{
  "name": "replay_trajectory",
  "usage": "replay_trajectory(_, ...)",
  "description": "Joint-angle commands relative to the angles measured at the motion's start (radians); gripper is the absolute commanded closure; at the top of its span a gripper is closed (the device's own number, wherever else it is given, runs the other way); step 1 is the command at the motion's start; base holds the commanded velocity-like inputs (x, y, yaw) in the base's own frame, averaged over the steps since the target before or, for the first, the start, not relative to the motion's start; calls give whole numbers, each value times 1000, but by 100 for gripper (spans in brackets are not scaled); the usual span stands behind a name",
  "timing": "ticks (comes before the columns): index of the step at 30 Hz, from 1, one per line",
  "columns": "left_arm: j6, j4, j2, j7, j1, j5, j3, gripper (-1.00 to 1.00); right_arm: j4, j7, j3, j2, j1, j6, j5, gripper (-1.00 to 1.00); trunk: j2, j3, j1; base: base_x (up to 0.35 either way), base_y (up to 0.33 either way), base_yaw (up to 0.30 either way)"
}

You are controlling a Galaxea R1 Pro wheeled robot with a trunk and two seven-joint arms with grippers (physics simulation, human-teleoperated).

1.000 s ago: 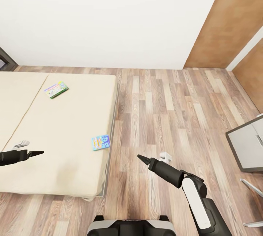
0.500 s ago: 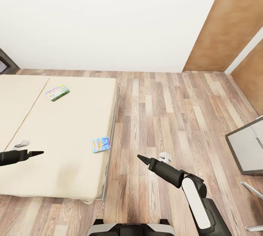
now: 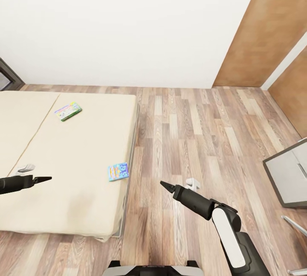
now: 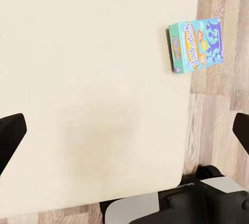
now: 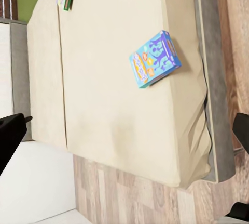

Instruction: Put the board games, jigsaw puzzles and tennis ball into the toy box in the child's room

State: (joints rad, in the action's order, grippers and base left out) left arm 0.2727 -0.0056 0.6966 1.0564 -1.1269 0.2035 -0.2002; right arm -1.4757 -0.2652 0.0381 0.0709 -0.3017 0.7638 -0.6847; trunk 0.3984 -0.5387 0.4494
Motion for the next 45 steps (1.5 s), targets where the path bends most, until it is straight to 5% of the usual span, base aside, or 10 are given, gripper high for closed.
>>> replay_trajectory(1,9,-1,0,4,-1,8,-8,-100,0,-3,-1,0,-1,5,2,-100,2,0,1,0,0,0)
replay_trajectory(45,10,-1,-16,4,-1,12,-9,-100,0,-3,-1,1,-1,3,3,-100,2,73,1,0,0,0)
